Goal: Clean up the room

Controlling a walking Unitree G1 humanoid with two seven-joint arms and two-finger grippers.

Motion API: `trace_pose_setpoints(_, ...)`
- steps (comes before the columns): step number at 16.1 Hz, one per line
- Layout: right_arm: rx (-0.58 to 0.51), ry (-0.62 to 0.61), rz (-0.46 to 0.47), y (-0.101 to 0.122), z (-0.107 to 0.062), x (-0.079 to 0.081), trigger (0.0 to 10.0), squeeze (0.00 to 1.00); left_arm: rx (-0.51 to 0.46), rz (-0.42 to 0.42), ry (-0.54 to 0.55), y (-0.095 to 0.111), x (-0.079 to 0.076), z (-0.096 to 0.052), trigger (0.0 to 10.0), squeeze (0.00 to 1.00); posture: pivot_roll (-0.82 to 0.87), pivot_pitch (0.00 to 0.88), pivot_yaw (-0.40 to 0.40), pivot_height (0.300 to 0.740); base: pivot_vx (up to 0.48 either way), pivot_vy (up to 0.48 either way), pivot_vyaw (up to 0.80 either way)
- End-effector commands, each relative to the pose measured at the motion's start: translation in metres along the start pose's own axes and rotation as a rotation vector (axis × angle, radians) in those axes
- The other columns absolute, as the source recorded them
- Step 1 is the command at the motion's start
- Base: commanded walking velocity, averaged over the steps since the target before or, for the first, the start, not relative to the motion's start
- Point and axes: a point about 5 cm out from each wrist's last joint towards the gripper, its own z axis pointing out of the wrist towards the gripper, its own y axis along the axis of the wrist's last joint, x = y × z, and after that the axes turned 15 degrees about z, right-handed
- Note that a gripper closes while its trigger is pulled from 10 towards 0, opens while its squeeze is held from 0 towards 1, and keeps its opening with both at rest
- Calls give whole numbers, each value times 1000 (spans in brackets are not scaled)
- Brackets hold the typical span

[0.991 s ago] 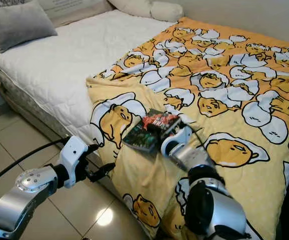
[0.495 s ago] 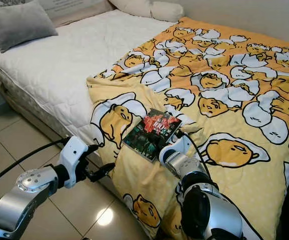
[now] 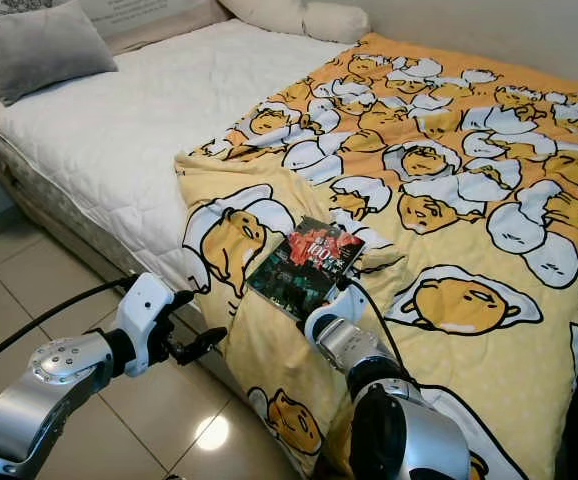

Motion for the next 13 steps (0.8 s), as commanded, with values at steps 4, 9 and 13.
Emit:
trace_pose_setpoints(4,-63,245,250,13,-1,30,10000,0,9,19,-38,1,-1,-5,10000,584,15,29,71,740,0,0,0)
trace_pose_setpoints(9,-68,329,240,25,-3,47,10000,0,10,18,-33,1,0,-3,10000,584,4,8,61,740,0,0,0)
trace_pose_setpoints(13,-79,287,232,23,-2,46,10000,0,7,16,-18,1,1,-1,10000,584,20,0,52,740,0,0,0)
